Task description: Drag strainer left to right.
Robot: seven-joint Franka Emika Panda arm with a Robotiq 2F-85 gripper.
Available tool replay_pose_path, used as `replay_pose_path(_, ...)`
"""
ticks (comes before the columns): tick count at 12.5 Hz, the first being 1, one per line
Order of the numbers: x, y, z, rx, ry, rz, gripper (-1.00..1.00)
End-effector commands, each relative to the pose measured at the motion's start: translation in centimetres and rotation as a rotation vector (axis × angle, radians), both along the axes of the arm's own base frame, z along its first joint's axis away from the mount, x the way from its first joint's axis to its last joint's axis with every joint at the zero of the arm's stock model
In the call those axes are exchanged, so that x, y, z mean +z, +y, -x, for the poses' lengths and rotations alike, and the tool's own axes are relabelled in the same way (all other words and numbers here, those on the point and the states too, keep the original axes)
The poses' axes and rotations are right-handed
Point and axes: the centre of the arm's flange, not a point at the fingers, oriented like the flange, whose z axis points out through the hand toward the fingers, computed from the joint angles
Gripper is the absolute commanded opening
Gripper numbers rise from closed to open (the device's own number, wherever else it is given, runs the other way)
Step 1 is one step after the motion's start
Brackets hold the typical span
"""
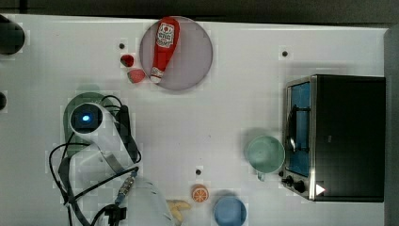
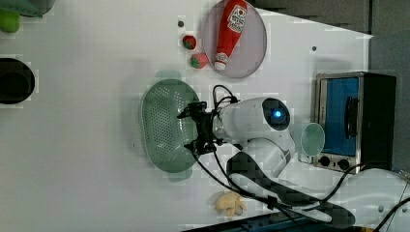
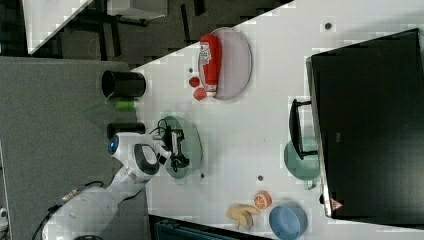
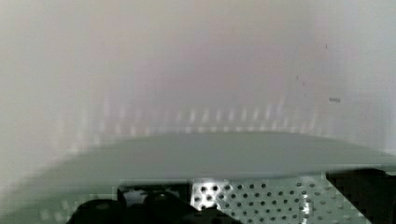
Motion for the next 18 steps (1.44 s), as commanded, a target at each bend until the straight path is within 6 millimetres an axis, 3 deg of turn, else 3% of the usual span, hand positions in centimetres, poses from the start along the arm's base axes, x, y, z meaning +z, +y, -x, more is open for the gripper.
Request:
replay_pose_path(1, 1.5, 1.1, -0.3, -0.031, -0.026, 0.002, 1.00)
replay_pose_path(14, 0.9, -10.0, -1.0, -0.125, -0.028, 0.078, 1.00)
replay_pose_path(18, 0.7, -14.6, -1.6, -0.077, -0.029, 0.083, 1.00)
